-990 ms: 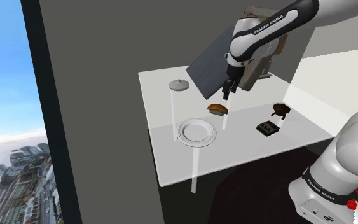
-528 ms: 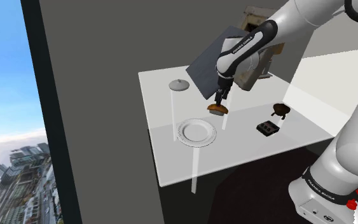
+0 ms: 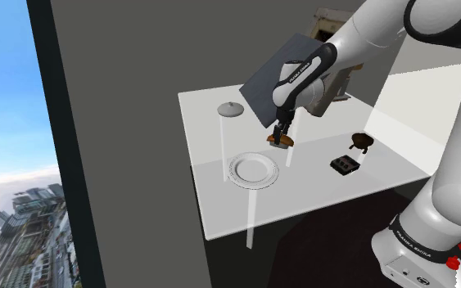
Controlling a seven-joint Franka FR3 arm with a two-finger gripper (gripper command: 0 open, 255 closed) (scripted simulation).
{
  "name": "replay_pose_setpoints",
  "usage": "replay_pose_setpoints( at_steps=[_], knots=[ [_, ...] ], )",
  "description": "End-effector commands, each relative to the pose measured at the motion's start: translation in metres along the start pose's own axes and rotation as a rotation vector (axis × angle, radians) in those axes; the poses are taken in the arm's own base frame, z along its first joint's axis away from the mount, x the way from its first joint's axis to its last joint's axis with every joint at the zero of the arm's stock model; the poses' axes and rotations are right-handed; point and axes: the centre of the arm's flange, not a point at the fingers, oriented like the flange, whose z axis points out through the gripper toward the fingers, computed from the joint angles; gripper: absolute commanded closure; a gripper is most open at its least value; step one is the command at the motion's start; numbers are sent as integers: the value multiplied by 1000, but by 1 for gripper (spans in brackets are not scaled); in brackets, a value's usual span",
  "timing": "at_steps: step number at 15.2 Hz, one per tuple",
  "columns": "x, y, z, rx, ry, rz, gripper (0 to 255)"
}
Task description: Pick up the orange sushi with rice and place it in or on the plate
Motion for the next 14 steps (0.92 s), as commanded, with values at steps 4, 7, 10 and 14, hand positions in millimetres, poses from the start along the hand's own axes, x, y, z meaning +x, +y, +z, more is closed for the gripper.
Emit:
replay_pose_setpoints(
  at_steps=[4, 7, 10, 14],
  knots=[
    [1, 0, 9, 0, 1, 0, 0],
    [1, 0, 9, 0, 1, 0, 0],
    [1, 0, 9, 0, 1, 0, 255],
    [1, 0, 9, 0, 1, 0, 255]
  ],
)
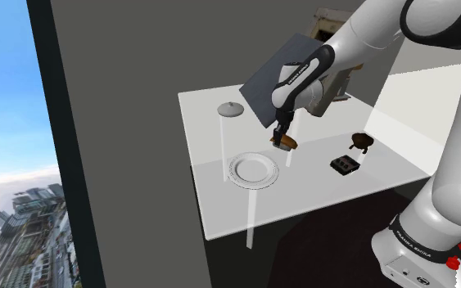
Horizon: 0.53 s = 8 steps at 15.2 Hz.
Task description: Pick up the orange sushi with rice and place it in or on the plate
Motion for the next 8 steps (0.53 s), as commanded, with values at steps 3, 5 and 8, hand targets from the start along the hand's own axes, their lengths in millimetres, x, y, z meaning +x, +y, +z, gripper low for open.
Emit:
replay_pose_setpoints(
  at_steps=[3, 5, 8],
  knots=[
    [-1, 1, 3, -4, 0, 1, 255],
    [-1, 1, 3, -4, 0, 1, 255],
    [-1, 1, -13, -4, 0, 1, 255]
  ],
)
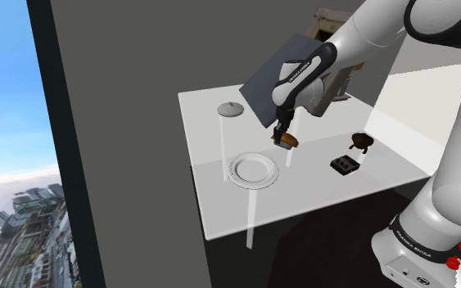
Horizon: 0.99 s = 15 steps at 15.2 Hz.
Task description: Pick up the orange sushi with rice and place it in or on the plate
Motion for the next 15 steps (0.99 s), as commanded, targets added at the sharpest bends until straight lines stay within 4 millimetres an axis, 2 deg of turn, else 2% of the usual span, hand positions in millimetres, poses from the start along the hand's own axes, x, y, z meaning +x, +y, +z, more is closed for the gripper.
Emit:
replay_pose_setpoints(
  at_steps=[1, 14, 15],
  knots=[
    [-1, 0, -10, 0, 0, 0, 255],
    [0, -1, -78, 0, 0, 0, 255],
    [2, -14, -78, 0, 0, 0, 255]
  ],
)
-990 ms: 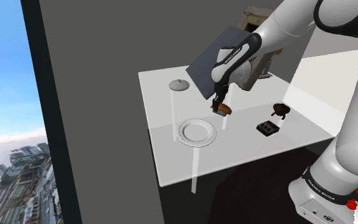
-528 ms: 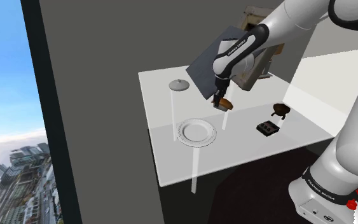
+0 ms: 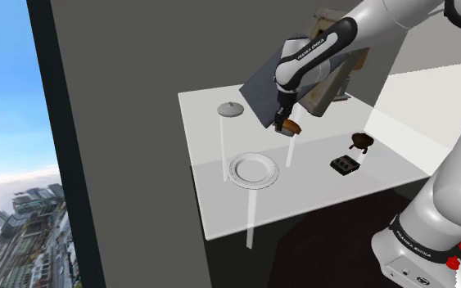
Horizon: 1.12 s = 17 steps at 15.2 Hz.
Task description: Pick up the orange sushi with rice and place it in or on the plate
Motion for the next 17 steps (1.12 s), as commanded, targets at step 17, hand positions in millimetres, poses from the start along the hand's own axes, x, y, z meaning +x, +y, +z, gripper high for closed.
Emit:
replay_pose_setpoints(
  at_steps=[17],
  knots=[
    [20, -220, -1, 0, 0, 0, 255]
  ],
)
